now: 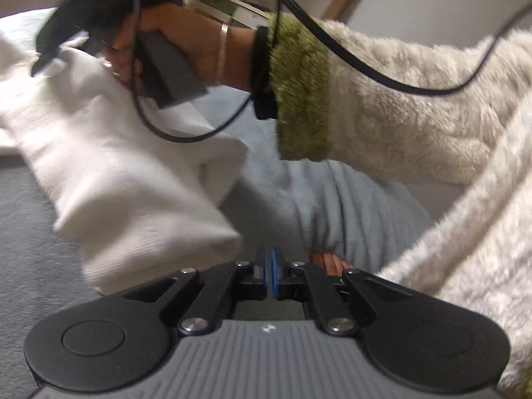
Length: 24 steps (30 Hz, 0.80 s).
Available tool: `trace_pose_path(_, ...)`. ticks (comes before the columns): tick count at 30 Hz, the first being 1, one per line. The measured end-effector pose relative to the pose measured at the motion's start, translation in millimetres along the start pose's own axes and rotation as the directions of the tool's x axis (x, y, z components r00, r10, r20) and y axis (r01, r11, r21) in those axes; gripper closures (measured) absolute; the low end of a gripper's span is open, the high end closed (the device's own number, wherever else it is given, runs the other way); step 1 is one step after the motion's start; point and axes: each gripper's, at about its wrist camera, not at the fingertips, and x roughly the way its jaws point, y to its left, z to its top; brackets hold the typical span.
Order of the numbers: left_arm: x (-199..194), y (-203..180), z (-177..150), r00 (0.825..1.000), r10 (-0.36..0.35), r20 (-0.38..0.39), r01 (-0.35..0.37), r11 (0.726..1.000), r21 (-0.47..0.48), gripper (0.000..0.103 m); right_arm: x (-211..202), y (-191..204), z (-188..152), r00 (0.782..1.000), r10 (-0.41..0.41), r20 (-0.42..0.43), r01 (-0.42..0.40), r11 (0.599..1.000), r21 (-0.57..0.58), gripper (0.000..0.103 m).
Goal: Fold clothes
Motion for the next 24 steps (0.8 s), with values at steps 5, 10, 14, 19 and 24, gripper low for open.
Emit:
trace_pose_path(5, -4, -7, 4, 0.999, 0.036, -0.024, -0.035, 0.998, 0.042, 0.093, -16, 19, -14, 0.983, 0.184, -0.018, -0.184, 0.980, -0.072, 0.097)
trace_pose_path(10, -76, 31, 5, 0.986, 0.137, 0.097, -0.126, 0.986, -0.113, 0.080, -29, 35, -28, 0.928, 0.371, -0.042, -0.373, 0.926, -0.064, 0.098)
trace_pose_path(14, -144, 60, 10, 0.934, 0.293, 0.204, -0.229, 0.930, -0.289, 0.073, -36, 49, -50, 0.868, 0.489, -0.083, -0.494, 0.868, -0.054, 0.098)
trace_pose_path(19, -187, 72, 22, 0.860, 0.417, 0.294, -0.290, 0.873, -0.391, 0.060, -52, 93, -96, 0.790, 0.569, -0.229, -0.604, 0.785, -0.134, 0.098)
trace_pose_path(24, -151, 81, 41, 0.867, 0.422, 0.265, -0.278, 0.851, -0.446, 0.059, -77, 128, -147, 0.714, 0.552, -0.430, -0.681, 0.690, -0.245, 0.097)
